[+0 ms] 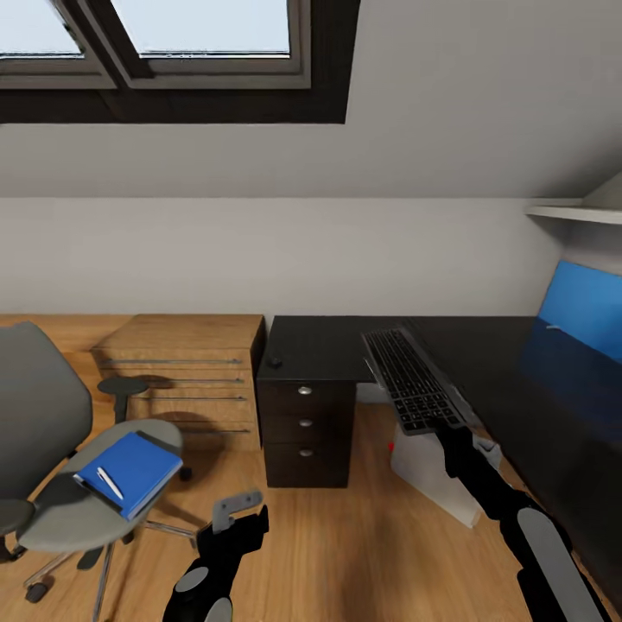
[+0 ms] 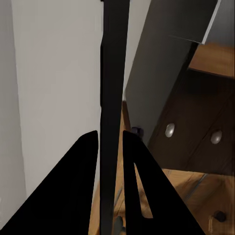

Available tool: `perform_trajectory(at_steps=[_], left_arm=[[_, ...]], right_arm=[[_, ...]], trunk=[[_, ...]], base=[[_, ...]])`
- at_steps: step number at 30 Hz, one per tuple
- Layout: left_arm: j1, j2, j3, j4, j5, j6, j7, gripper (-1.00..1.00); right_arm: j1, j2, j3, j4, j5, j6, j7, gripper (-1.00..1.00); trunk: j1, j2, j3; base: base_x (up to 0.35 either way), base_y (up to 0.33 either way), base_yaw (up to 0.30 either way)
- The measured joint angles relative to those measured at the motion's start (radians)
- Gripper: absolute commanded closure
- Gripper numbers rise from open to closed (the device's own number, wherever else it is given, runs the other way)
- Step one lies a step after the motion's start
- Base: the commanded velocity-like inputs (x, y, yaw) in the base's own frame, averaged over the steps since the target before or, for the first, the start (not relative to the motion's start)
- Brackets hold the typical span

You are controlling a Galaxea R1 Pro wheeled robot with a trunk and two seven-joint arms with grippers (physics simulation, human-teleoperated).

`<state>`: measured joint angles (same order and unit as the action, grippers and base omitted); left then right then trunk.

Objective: In the bedroom, organize the workspace by keeping the computer under the desk, ensuring the monitor is on the desk, placing the keyboard on the desk next to the monitor, placing the mouse on the desk next to the keyboard, moving the folder from the swivel chair onto the desk next to the mouse, stacking the notebook on top of the folder with the pen on top of the notebook, and positioning the swivel chair next to the desk.

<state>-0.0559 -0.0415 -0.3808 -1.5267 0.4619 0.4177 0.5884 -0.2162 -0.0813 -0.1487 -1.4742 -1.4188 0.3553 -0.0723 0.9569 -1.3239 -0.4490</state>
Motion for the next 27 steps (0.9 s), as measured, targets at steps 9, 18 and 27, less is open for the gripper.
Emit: perform_trajectory(at_steps=[9, 18, 27], left_arm=[[0.0, 0.0, -0.001, 0.0, 0.0, 0.0, 0.0, -1.0], [0.0, -0.001, -0.003, 0.0, 0.0, 0.0, 0.0, -1.0], [0.0, -0.002, -0.003, 0.002, 0.0, 0.0, 0.002, -1.0]], right_arm=[[0.0, 0.0, -0.012, 0.011, -0.001, -0.001, 0.001, 1.0], [0.0, 0.0, -0.036, 0.012, -0.001, 0.0, 0.0, 1.0], [0.0, 0.0, -0.064, 0.037, -0.001, 0.0, 0.001, 1.0]], trunk=[[-0.035, 0.063, 0.028], [-0.069, 0.126, 0.056], [-0.104, 0.189, 0.085]], base=[[-0.297, -0.231, 0.0], [-0.297, -0.231, 0.0], [-0.297, -0.231, 0.0]])
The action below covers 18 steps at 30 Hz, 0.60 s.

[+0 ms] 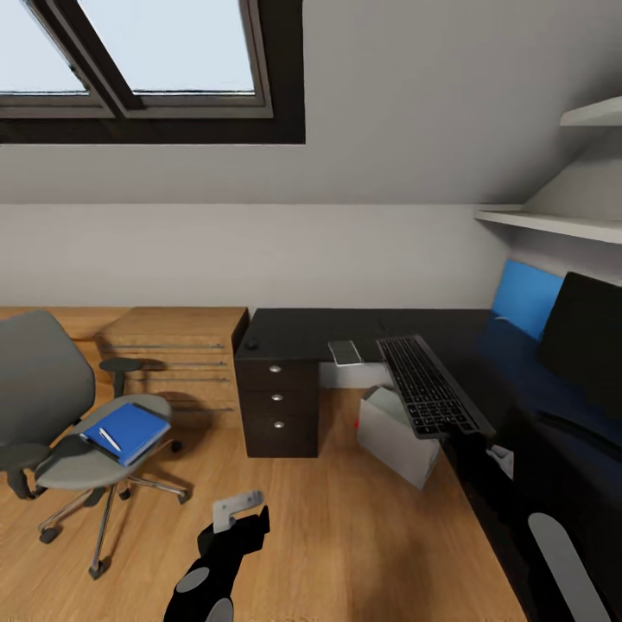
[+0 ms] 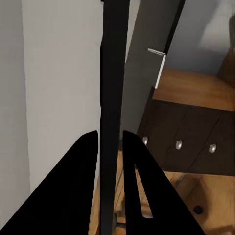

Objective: In the bedroom, organize the workspace by keeping the computer under the desk, ensuring the monitor is on the desk, placing the keyboard on the desk next to the monitor, placing the mouse on the desk next to the keyboard, moving the folder from the swivel chair onto the desk next to the mouse, stacking the notebook on top of the folder with the pen on top of the notebook, and positioning the swivel chair next to the desk.

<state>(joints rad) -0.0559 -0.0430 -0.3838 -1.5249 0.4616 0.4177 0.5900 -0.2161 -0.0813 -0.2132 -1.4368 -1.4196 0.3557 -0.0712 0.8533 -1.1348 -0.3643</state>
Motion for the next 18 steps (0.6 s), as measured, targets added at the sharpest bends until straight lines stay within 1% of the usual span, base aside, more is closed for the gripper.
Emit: perform_trajectory(at_steps=[4, 6, 11, 14, 18], left_arm=[[0.0, 0.0, 0.0, 0.0, 0.0, 0.0, 0.0, -1.0], [0.0, 0.0, -0.001, 0.0, 0.0, 0.0, 0.0, -1.0], [0.0, 0.0, -0.001, 0.0, 0.0, 0.0, 0.0, -1.0], [0.0, 0.0, -0.001, 0.0, 0.0, 0.0, 0.0, -1.0], [0.0, 0.0, -0.002, 0.0, 0.0, 0.0, -0.001, -1.0]], right_arm=[[0.0, -0.001, -0.018, 0.021, 0.001, 0.003, -0.001, 1.0], [-0.001, -0.001, -0.022, 0.027, -0.007, 0.003, 0.0, 1.0], [-0.001, -0.001, -0.024, 0.034, -0.053, 0.002, 0.002, 1.0], [0.0, -0.001, -0.023, 0.034, -0.063, 0.001, 0.003, 1.0], [0.0, -0.001, -0.023, 0.039, -0.064, 0.0, -0.001, 1.0]], trunk=[[-0.015, 0.028, 0.013], [-0.023, 0.042, 0.019], [-0.042, 0.077, 0.035], [-0.054, 0.098, 0.044], [-0.069, 0.126, 0.056]], base=[[-0.297, -0.232, 0.0], [-0.297, -0.232, 0.0], [-0.297, -0.232, 0.0], [-0.297, -0.231, 0.0], [-0.297, -0.231, 0.0]])
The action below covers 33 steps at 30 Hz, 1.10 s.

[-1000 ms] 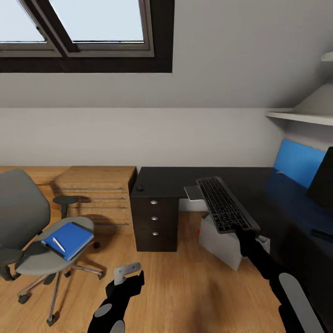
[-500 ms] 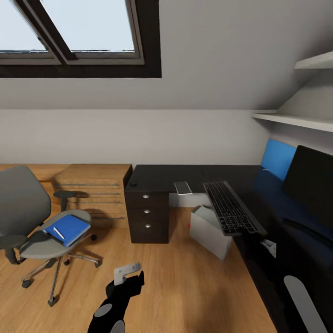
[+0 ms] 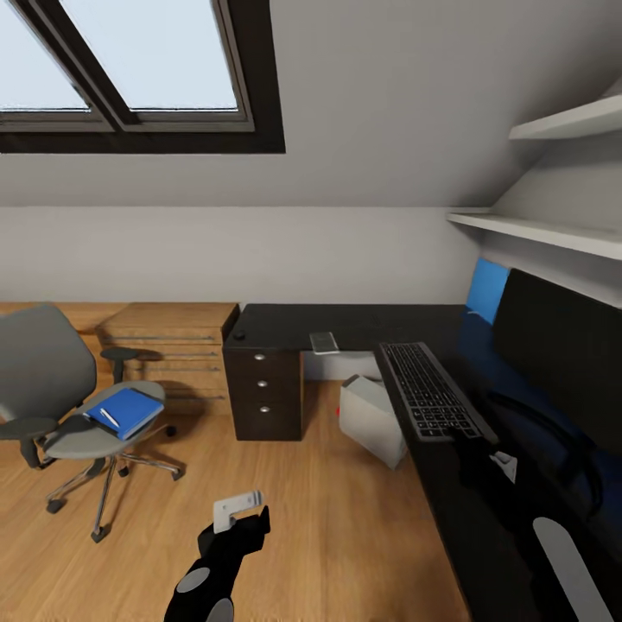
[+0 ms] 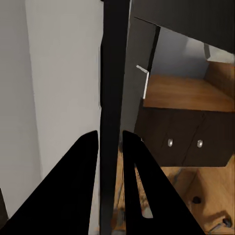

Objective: In the bedroom, organize the workspace by keeping the computer under the desk, ensuring the monitor is on the desk, placing the keyboard on the desk next to the monitor, placing the mouse on the desk next to the keyboard, moving the folder from the swivel chair onto the desk next to the mouse, stacking the notebook on top of the folder with the pen on top of the notebook, and positioning the swivel chair next to the desk.

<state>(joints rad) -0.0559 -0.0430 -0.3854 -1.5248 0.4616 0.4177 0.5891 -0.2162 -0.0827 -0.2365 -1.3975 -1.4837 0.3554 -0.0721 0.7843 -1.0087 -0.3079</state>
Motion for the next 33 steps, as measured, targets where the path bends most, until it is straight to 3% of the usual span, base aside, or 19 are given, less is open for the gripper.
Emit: perform_trajectory(at_steps=[4, 12, 22, 33], left_arm=[[0.0, 0.0, -0.011, 0.0, 0.0, -0.001, 0.001, -1.0], [0.0, 0.001, -0.013, 0.0, 0.0, -0.002, 0.002, -1.0], [0.0, 0.003, -0.012, -0.002, 0.0, -0.004, 0.002, -1.0], [0.0, 0.004, -0.012, -0.002, 0.0, -0.004, 0.002, -1.0]], right_arm=[[-0.002, -0.002, 0.001, 0.096, 0.007, -0.001, -0.002, 1.0], [-0.007, -0.004, 0.002, 0.155, 0.004, -0.005, 0.0, 1.0], [-0.01, -0.009, 0.0, 0.188, -0.001, -0.014, 0.002, 1.0], [-0.009, -0.009, 0.001, 0.188, -0.001, -0.046, 0.002, 1.0]], trunk=[[-0.015, 0.028, 0.012], [-0.046, 0.084, 0.038], [-0.047, 0.084, 0.038], [-0.047, 0.084, 0.038]], base=[[-0.297, -0.231, 0.0], [-0.294, -0.232, 0.0], [-0.095, -0.082, 0.0], [0.09, -0.103, 0.0]])
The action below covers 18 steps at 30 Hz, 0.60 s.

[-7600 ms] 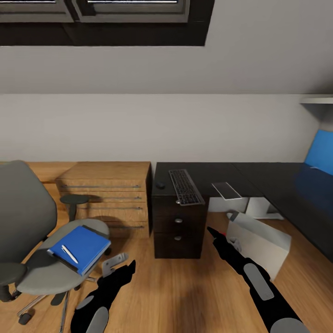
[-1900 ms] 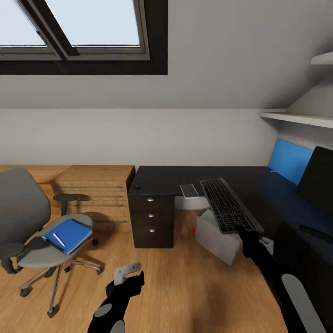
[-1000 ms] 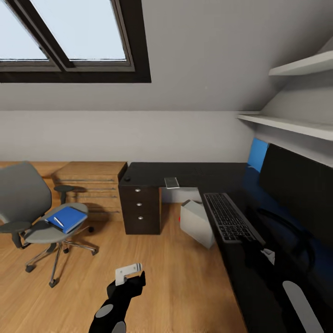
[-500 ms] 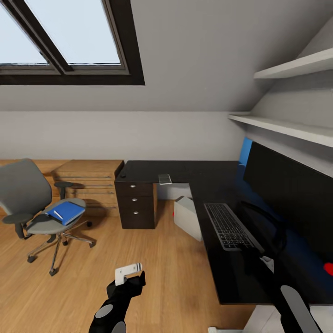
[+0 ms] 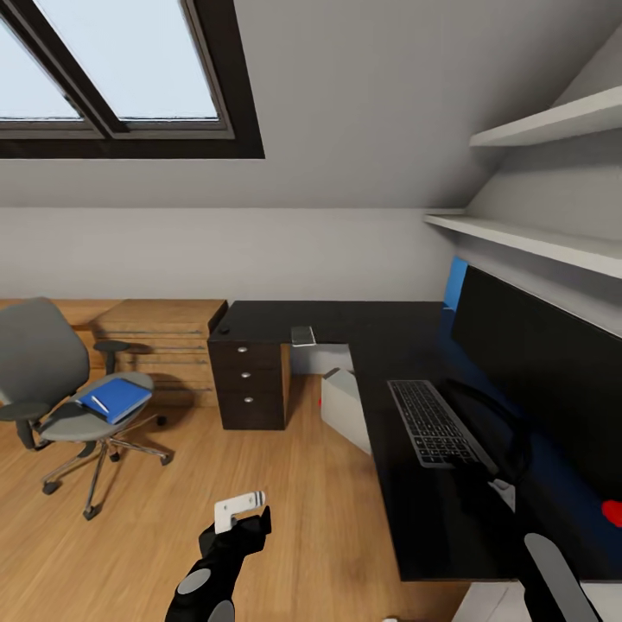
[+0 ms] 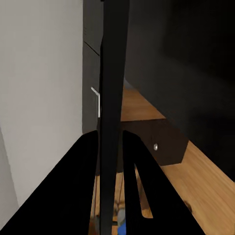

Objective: In the bedroom, organize the workspace by keeping the computer under the desk, ensuring the monitor is on the desk, placing the keyboard on the desk next to the monitor, placing the mouse on the desk next to the keyboard, moving the folder from the swivel chair onto the desk next to the mouse, stacking the notebook on top of the folder with the pen on top of the notebook, and positioning the swivel chair next to the desk.

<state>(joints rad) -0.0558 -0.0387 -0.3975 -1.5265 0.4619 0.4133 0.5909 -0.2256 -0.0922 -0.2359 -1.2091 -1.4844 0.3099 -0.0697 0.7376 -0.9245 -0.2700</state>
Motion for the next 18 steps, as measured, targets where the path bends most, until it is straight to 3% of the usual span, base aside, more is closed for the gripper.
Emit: perform_trajectory(at_steps=[9, 18], left_arm=[[0.0, 0.0, 0.001, 0.001, 0.003, 0.0, 0.001, -1.0], [0.0, 0.0, 0.005, 0.002, 0.005, 0.0, 0.002, -1.0]], right_arm=[[0.0, 0.0, 0.001, 0.0, 0.002, -0.011, 0.0, 1.0], [0.001, 0.0, 0.0, 0.0, 0.002, -0.013, 0.0, 1.0]], trunk=[[0.0, 0.0, 0.0], [0.0, 0.0, 0.0]], base=[[0.233, -0.001, 0.0], [0.14, -0.068, 0.0]])
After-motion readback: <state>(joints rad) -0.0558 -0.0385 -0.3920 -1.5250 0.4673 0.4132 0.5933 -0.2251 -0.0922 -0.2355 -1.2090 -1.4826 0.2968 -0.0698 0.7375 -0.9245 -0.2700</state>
